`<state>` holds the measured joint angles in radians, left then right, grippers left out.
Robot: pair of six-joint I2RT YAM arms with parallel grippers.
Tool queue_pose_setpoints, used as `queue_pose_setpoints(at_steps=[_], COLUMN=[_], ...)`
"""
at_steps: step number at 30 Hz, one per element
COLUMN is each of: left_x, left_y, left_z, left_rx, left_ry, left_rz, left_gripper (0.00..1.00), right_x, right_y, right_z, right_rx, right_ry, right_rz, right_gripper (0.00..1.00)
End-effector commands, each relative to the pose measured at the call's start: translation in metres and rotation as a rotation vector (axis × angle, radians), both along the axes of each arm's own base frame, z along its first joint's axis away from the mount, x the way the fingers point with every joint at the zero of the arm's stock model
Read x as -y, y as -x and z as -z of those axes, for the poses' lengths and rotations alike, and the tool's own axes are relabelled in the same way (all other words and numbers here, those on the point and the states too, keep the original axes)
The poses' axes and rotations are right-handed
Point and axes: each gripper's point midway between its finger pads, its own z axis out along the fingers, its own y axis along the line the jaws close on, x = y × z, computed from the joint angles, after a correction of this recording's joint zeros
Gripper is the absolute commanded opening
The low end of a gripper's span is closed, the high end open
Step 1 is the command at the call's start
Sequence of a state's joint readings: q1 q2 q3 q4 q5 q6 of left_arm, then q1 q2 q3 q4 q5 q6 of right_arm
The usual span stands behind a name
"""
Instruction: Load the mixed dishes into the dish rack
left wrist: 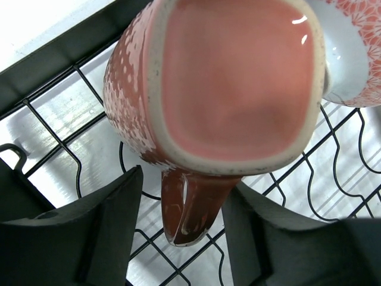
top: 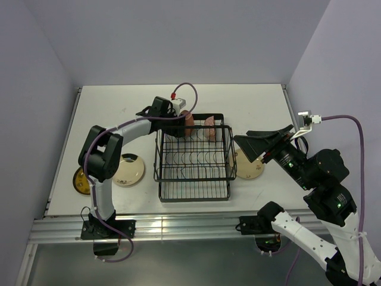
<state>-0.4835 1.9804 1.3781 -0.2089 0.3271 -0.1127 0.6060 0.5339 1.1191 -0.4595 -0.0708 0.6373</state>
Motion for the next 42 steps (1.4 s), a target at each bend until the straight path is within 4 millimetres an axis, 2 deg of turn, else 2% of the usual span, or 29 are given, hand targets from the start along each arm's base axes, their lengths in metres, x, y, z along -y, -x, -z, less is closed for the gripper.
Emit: queue_pose_setpoints(at_steps=[1,9,19,24,27,29,30,32,35,37,38,40,41,42], left_x=[0.004,-0.001,-0.01,-0.022,-0.024,-0.027,-0.03,-0.035,-0.051,-0.066,-0.072,-0.092,-0.1,-0.12], left_y=[0.001,0.002,-0.01,-0.006,0.004,0.01,0.016,0.02,0.024,0.02,0.024,0.022,0.026,0.022], left_z=[-0.022,-0.036,-0.078,-0.098,-0.102,-0.111,-0.106,-0.121,-0.125,-0.138,-0.135,-0.153,-0.151,-0.166], left_rx=[0.05,0.065,0.082,0.081,0.063,0.06,0.042,0.072,0.085,0.114,0.086,0.129,0.129,0.186], left_ry=[0.025,0.078,0.201,0.251,0.289,0.318,0.321,0.363,0.386,0.413,0.43,0.455,0.455,0.447], left_rz=[0.04,0.04,0.041,0.034,0.048,0.056,0.052,0.038,-0.03,-0.081,-0.114,-0.187,-0.223,-0.319], left_gripper=[0.6,0.69,0.72,0.72,0.93,0.96,0.97,0.99,0.99,0.99,0.99,0.99,0.99,0.99], right_x=[0.003,0.006,0.006,0.003,0.002,0.003,0.002,0.001,0.0,0.0,0.0,0.001,0.001,0.002], right_y=[0.003,0.004,0.003,0.002,0.002,0.001,0.001,0.0,-0.002,-0.002,-0.002,-0.002,-0.002,-0.002], right_z=[-0.012,-0.014,-0.01,-0.011,-0.01,-0.01,-0.01,-0.007,-0.003,-0.001,-0.001,0.0,0.002,0.003], right_rx=[0.027,0.034,0.028,0.029,0.029,0.028,0.027,0.015,0.001,-0.004,-0.008,-0.012,-0.017,-0.021], right_ry=[-0.012,-0.012,-0.009,0.0,0.005,0.006,0.005,0.015,0.017,0.012,0.01,0.009,0.01,0.01], right_rz=[0.005,0.011,0.017,0.005,0.004,0.006,0.004,0.002,0.005,0.004,0.004,0.008,0.011,0.017], right_gripper=[1.0,1.0,1.0,1.0,1.0,1.0,1.0,1.0,1.0,1.0,1.0,1.0,1.0,1.0])
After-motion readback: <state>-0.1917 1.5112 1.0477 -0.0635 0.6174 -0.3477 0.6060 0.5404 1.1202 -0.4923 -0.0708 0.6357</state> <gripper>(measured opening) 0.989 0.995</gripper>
